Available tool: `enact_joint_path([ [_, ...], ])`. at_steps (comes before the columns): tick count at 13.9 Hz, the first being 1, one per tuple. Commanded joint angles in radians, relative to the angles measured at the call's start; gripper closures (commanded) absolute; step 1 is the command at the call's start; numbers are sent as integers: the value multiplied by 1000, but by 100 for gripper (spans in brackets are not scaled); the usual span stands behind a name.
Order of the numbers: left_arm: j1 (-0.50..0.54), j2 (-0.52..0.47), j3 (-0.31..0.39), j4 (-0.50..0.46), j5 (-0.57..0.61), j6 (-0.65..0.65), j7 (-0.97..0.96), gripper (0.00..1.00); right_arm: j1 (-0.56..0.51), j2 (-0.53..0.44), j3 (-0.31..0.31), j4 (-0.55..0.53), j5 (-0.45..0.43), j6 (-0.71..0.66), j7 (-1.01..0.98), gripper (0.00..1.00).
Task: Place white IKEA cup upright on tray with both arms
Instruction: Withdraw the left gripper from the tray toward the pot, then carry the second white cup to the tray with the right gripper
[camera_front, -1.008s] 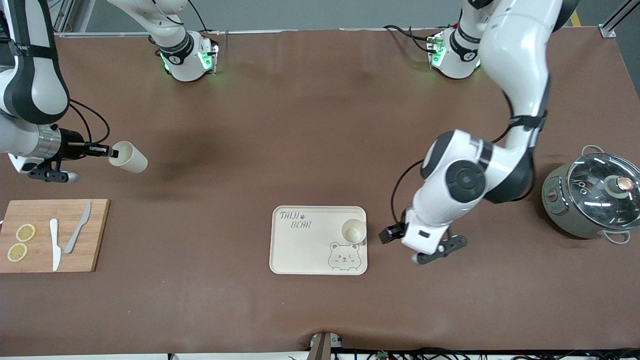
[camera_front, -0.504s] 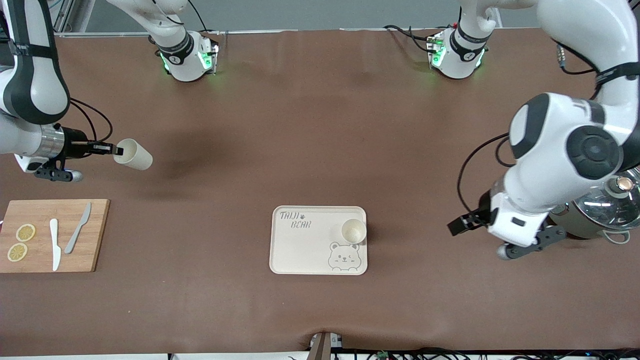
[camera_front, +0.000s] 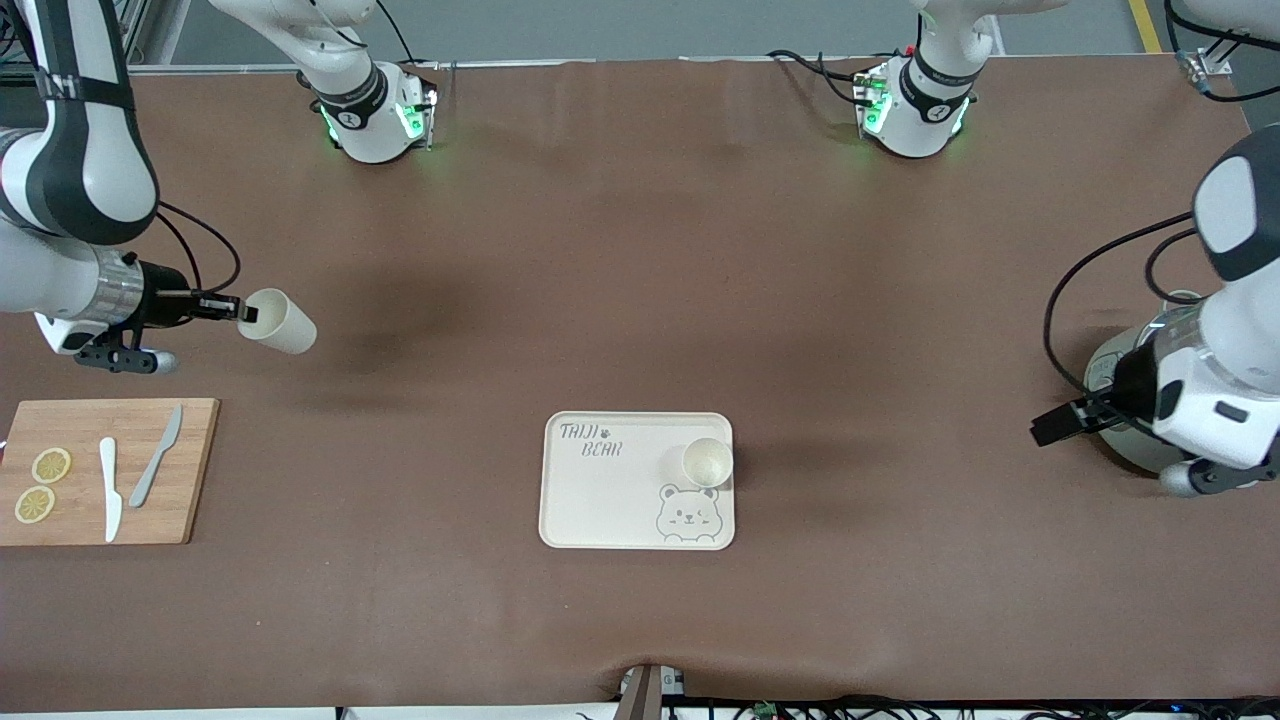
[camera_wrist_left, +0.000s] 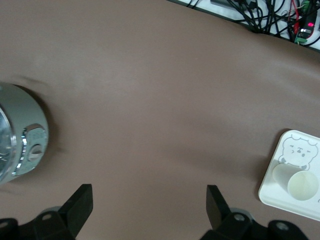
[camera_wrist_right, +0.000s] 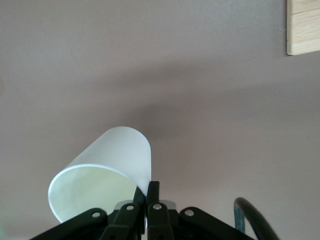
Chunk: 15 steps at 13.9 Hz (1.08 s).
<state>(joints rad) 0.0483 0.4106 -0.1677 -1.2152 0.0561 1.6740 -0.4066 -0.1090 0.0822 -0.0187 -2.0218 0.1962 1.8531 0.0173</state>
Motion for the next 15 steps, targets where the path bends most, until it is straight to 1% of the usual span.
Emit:
enact_joint_path([
  [1,30,-62,-7,-33,16,-49,25,0,113,45,-3,46,14,55,213,100],
  [2,47,-73,-7,-33,16,-60,35,0,153,89,-1,84,15,58,274,100],
  [5,87,-104,-7,-33,14,-92,78,0,291,204,-3,233,6,58,320,100],
  [7,110,-121,-7,-33,14,-114,107,0,343,310,-3,364,17,54,378,100],
  [9,137,-133,-7,-33,14,-132,146,0,414,429,-1,481,17,58,572,100],
  [11,160,-141,-7,-35,13,-145,175,0,483,561,-1,608,14,69,705,100],
  [12,162,-144,-7,-33,14,-158,172,0,508,595,-1,642,15,105,758,100],
  [13,162,-147,-7,-33,14,-165,170,0,525,616,2,649,23,173,800,100],
  [14,162,-147,-7,-33,14,-168,170,0,535,632,3,647,58,243,828,100],
  [15,162,-148,-7,-33,14,-169,170,0,555,645,3,647,107,282,834,100],
])
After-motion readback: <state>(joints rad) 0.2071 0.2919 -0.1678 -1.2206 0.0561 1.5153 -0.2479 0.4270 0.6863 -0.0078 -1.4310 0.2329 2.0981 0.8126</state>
